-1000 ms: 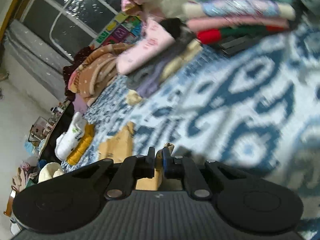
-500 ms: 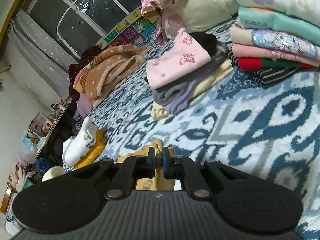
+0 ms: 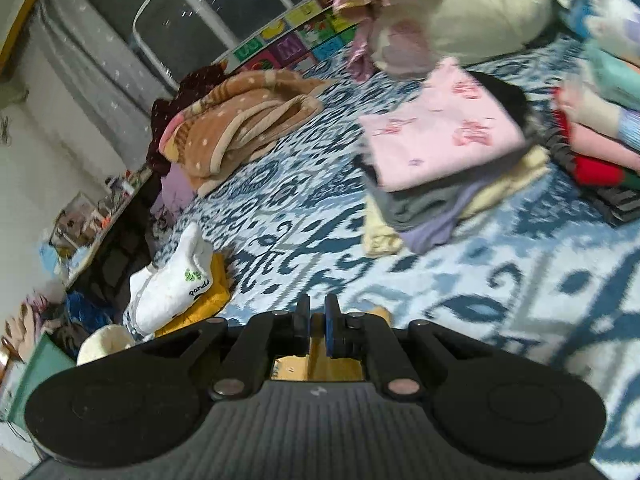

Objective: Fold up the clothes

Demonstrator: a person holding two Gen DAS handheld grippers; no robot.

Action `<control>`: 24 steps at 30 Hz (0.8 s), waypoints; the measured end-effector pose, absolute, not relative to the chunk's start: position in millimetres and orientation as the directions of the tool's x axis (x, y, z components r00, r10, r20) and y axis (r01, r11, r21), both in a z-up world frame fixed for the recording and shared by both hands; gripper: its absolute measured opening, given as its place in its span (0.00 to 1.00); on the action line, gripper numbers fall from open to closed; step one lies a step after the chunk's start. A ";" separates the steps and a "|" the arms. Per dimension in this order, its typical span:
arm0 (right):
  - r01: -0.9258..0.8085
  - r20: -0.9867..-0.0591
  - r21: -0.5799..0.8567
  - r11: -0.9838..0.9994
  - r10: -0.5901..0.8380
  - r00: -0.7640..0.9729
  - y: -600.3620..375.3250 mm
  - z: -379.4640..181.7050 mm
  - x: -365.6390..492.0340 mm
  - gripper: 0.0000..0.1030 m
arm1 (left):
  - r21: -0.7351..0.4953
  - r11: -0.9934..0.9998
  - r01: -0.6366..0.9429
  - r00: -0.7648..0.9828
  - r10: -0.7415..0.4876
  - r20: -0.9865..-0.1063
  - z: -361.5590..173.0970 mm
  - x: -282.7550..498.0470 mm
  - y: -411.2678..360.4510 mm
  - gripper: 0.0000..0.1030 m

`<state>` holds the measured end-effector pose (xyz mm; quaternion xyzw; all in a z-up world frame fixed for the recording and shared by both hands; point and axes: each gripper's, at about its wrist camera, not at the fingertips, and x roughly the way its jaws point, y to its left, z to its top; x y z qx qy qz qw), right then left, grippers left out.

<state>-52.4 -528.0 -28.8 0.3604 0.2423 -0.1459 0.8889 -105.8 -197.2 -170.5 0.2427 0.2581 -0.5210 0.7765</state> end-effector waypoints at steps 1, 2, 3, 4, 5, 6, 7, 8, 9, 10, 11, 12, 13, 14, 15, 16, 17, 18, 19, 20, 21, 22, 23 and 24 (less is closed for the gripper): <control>0.431 -0.543 0.559 0.708 -0.080 0.836 -525.0 -28.0 -40.7 0.09 | 0.080 0.347 0.934 0.312 -0.689 -0.654 -170.1 -102.7 -195.1 0.18; 0.430 -0.551 0.546 0.719 -0.077 0.831 -520.8 -28.2 -28.8 0.09 | 0.045 0.354 0.934 0.295 -0.697 -0.654 -169.2 -98.9 -192.7 0.18; 0.427 -0.560 0.534 0.730 -0.074 0.825 -517.1 -29.3 -17.1 0.09 | 0.010 0.361 0.932 0.279 -0.704 -0.653 -168.5 -94.9 -190.0 0.18; 0.425 -0.568 0.523 0.738 -0.069 0.820 -513.6 -31.2 -5.9 0.09 | -0.023 0.372 0.928 0.267 -0.708 -0.654 -168.2 -90.3 -186.5 0.18; 0.424 -0.577 0.514 0.746 -0.065 0.814 -510.2 -33.6 4.3 0.09 | -0.057 0.382 0.923 0.255 -0.712 -0.654 -167.9 -85.7 -182.9 0.18; 0.423 -0.587 0.504 0.753 -0.061 0.808 -506.8 -36.1 14.5 0.09 | -0.089 0.391 0.916 0.243 -0.717 -0.653 -167.7 -81.1 -179.5 0.18; 0.422 -0.596 0.494 0.760 -0.056 0.801 -503.3 -38.9 25.0 0.09 | -0.118 0.401 0.909 0.234 -0.722 -0.652 -167.4 -76.9 -176.4 0.18; 0.423 -0.609 0.485 0.765 -0.052 0.791 -499.6 -43.0 36.2 0.09 | -0.146 0.410 0.900 0.225 -0.726 -0.650 -167.2 -72.6 -173.3 0.18; 0.425 -0.619 0.472 0.773 -0.052 0.783 -496.5 -46.9 45.1 0.09 | -0.173 0.418 0.892 0.217 -0.730 -0.648 -167.0 -68.6 -170.5 0.18; 0.426 -0.629 0.459 0.780 -0.053 0.775 -493.4 -50.8 53.9 0.09 | -0.194 0.427 0.883 0.212 -0.732 -0.647 -166.9 -65.4 -168.3 0.18; 0.427 -0.639 0.446 0.787 -0.053 0.767 -490.2 -54.7 62.7 0.09 | -0.215 0.435 0.875 0.206 -0.734 -0.647 -166.9 -62.3 -166.1 0.18; 0.427 -0.649 0.434 0.793 -0.054 0.759 -487.2 -58.7 71.2 0.08 | -0.235 0.443 0.865 0.201 -0.736 -0.646 -166.8 -59.1 -164.0 0.18; 0.428 -0.659 0.424 0.798 -0.052 0.750 -484.5 -63.9 78.3 0.09 | -0.254 0.449 0.857 0.196 -0.739 -0.645 -166.9 -56.3 -162.1 0.18; 0.427 -0.672 0.409 0.806 -0.050 0.739 -481.6 -70.2 87.9 0.09 | -0.267 0.449 0.853 0.188 -0.741 -0.645 -167.4 -54.4 -161.0 0.18; 0.424 -0.679 0.398 0.814 -0.049 0.732 -478.9 -75.7 95.0 0.09 | -0.278 0.449 0.849 0.182 -0.743 -0.645 -167.8 -52.9 -160.1 0.18; 0.423 -0.685 0.392 0.817 -0.047 0.727 -476.8 -80.6 100.4 0.09 | -0.283 0.449 0.848 0.178 -0.743 -0.645 -168.0 -52.6 -159.9 0.18; 0.422 -0.692 0.386 0.820 -0.046 0.721 -474.6 -85.4 105.7 0.09 | -0.286 0.447 0.847 0.175 -0.744 -0.645 -168.4 -52.4 -160.0 0.18; 0.420 -0.697 0.383 0.823 -0.040 0.716 -472.7 -90.2 111.0 0.09 | -0.287 0.444 0.849 0.171 -0.745 -0.645 -168.6 -52.6 -160.2 0.18; 0.406 -0.702 0.392 0.825 -0.017 0.712 -472.0 -94.9 115.6 0.10 | -0.288 0.440 0.851 0.167 -0.745 -0.645 -169.0 -52.8 -160.4 0.18; 0.395 -0.705 0.399 0.827 0.002 0.709 -471.2 -99.0 119.6 0.12 | -0.286 0.434 0.854 0.163 -0.747 -0.645 -169.1 -53.6 -160.8 0.19; 0.395 -0.705 0.397 0.829 0.000 0.709 -470.1 -99.9 119.7 0.13 | -0.286 0.427 0.858 0.157 -0.748 -0.644 -169.2 -54.4 -161.3 0.19; 0.388 -0.699 0.407 0.827 0.008 0.716 -470.7 -98.4 116.7 0.17 | -0.283 0.415 0.865 0.149 -0.751 -0.644 -169.3 -55.9 -161.6 0.19; 0.382 -0.692 0.418 0.824 0.016 0.722 -471.3 -97.0 113.6 0.28 | -0.279 0.404 0.871 0.143 -0.752 -0.643 -169.4 -57.5 -162.2 0.19; 0.375 -0.684 0.428 0.822 0.023 0.729 -472.1 -95.2 110.1 0.33 | -0.265 0.397 0.879 0.145 -0.750 -0.645 -169.3 -59.8 -163.3 0.19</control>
